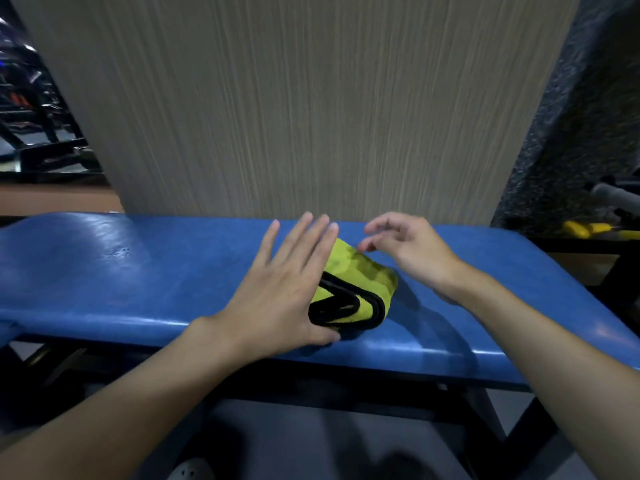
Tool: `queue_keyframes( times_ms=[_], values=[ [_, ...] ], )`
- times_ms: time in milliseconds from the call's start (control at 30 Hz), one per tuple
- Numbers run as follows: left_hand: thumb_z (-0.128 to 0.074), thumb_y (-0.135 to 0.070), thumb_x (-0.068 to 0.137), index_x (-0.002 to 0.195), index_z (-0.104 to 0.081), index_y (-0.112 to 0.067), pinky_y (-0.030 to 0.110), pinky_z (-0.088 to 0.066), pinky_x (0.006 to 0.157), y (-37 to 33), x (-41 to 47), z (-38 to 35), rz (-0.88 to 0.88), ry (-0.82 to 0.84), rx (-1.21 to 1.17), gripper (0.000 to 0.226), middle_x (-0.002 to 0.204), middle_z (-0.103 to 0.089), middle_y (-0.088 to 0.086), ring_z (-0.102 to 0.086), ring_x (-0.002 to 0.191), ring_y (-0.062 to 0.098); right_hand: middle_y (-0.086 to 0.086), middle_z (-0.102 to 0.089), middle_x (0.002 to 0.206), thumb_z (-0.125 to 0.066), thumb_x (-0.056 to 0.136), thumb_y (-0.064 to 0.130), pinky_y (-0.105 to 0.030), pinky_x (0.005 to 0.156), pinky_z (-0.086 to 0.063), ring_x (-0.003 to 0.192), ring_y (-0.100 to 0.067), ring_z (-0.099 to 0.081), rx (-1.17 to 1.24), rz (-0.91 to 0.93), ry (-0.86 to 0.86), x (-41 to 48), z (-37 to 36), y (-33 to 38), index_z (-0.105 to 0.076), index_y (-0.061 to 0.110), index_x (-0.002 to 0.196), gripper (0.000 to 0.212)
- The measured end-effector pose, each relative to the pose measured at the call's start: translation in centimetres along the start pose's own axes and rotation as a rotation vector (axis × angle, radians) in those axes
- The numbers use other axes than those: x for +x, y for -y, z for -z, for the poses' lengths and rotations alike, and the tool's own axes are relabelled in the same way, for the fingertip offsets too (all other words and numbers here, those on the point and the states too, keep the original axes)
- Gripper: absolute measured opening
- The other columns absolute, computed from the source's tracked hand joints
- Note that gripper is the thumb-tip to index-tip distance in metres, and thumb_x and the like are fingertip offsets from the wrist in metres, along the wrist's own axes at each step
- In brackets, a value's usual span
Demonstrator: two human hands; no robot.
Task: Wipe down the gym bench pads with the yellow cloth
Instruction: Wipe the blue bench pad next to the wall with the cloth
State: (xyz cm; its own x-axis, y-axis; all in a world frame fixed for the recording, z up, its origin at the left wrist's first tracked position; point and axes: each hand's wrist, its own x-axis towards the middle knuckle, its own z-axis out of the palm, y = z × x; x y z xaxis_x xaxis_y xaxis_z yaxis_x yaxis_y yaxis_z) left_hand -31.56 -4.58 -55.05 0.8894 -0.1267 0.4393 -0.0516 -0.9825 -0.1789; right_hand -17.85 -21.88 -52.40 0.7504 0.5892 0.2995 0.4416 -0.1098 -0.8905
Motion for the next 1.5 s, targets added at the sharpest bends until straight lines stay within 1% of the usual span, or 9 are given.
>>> queue_keyframes(
  times_ms=[233, 367, 467, 633, 867, 1033, 1267, 1367, 1500],
  values=[
    [-0.067, -0.07, 0.073, 0.156, -0.017, -0.033, 0.038, -0.023, 0.117, -0.1, -0.3, -1.0, 0.003, 0.224, -0.205, 0.104, 0.148, -0.039, -0.013, -0.035, 0.138, 0.009, 0.0, -0.056, 0.126, -0.06, 0.096, 0.04, -0.033, 0.103, -0.044, 0.116, -0.017, -0.055, -0.291, -0.216, 0.116, -0.5, -0.3, -3.4, -0.055, 0.024, 0.129, 0.037],
    [-0.05, -0.091, 0.063, 0.155, -0.024, -0.039, 0.037, -0.017, 0.12, 0.3, -0.2, -0.1, 0.014, 0.383, -0.345, 0.109, 0.156, -0.02, -0.017, -0.016, 0.145, 0.005, 0.001, -0.059, 0.126, -0.064, 0.095, 0.036, -0.037, 0.106, -0.043, 0.119, -0.018, -0.056, -0.392, -0.173, 0.169, -0.6, -0.3, -3.6, -0.058, 0.022, 0.13, 0.038],
    [-0.029, -0.086, 0.074, 0.152, -0.034, -0.042, 0.04, -0.015, 0.123, 1.3, 0.4, -0.3, 0.072, 0.303, -0.521, 0.09, 0.163, -0.02, -0.016, -0.01, 0.151, 0.004, 0.009, -0.065, 0.115, -0.058, 0.099, 0.029, -0.03, 0.103, -0.045, 0.112, -0.01, -0.059, -0.355, -0.129, 0.211, -1.0, -0.2, -3.5, -0.063, 0.021, 0.121, 0.024],
    [-0.054, -0.053, 0.089, 0.136, -0.059, -0.036, 0.046, -0.04, 0.108, 2.6, 1.3, -3.2, 0.035, 0.19, -0.524, 0.051, 0.135, -0.057, -0.019, -0.048, 0.129, 0.001, 0.008, -0.062, 0.122, -0.045, 0.105, 0.027, -0.024, 0.101, -0.041, 0.117, -0.009, -0.054, -0.329, -0.136, 0.173, -1.1, -0.2, -3.4, -0.062, 0.022, 0.125, 0.026],
    [-0.065, -0.031, 0.093, 0.108, -0.077, -0.028, 0.047, -0.045, 0.092, 2.3, 2.2, -3.4, -0.048, 0.023, -0.464, 0.02, 0.105, -0.068, -0.016, -0.06, 0.102, 0.005, -0.012, -0.061, 0.12, -0.048, 0.104, 0.029, -0.031, 0.088, -0.046, 0.108, -0.023, -0.058, -0.332, -0.255, 0.125, -0.5, 0.0, -3.7, -0.051, 0.011, 0.138, 0.039],
    [-0.045, -0.034, 0.1, 0.102, -0.068, -0.02, 0.038, -0.044, 0.091, 1.8, 1.8, -2.9, -0.167, -0.007, -0.432, 0.027, 0.107, -0.062, -0.009, -0.057, 0.102, 0.012, -0.002, -0.054, 0.099, -0.07, 0.092, 0.018, -0.017, 0.063, -0.041, 0.078, -0.009, -0.054, -0.225, -0.315, 0.095, 0.0, 0.2, -4.4, -0.049, 0.024, 0.125, 0.039],
    [-0.041, -0.029, 0.099, 0.1, -0.06, -0.018, 0.031, -0.044, 0.081, 0.8, 1.3, -1.4, -0.33, -0.024, -0.233, 0.022, 0.092, -0.059, -0.005, -0.05, 0.082, 0.013, -0.002, -0.053, 0.099, -0.075, 0.084, 0.004, -0.024, 0.07, -0.045, 0.085, -0.014, -0.051, -0.017, -0.176, -0.238, 1.6, 0.0, -4.8, -0.055, 0.019, 0.103, 0.031],
    [-0.037, -0.05, 0.09, 0.109, -0.059, -0.029, 0.037, -0.049, 0.079, -0.4, 1.0, -0.5, -0.178, 0.142, -0.299, 0.036, 0.098, -0.062, -0.014, -0.055, 0.093, 0.011, 0.0, -0.06, 0.097, -0.072, 0.089, 0.01, -0.026, 0.085, -0.048, 0.095, -0.017, -0.057, -0.176, -0.186, -0.153, 1.3, 0.6, -6.1, -0.062, 0.018, 0.101, 0.017],
    [-0.035, -0.048, 0.092, 0.128, -0.059, -0.028, 0.034, -0.046, 0.089, -2.4, 3.3, 0.8, 0.061, -0.044, -0.448, 0.048, 0.113, -0.063, -0.011, -0.056, 0.107, 0.011, 0.001, -0.066, 0.104, -0.066, 0.095, 0.02, -0.031, 0.097, -0.048, 0.104, -0.017, -0.06, -0.224, -0.173, -0.079, 0.6, 1.5, -6.7, -0.066, 0.014, 0.113, 0.02]
  ],
)
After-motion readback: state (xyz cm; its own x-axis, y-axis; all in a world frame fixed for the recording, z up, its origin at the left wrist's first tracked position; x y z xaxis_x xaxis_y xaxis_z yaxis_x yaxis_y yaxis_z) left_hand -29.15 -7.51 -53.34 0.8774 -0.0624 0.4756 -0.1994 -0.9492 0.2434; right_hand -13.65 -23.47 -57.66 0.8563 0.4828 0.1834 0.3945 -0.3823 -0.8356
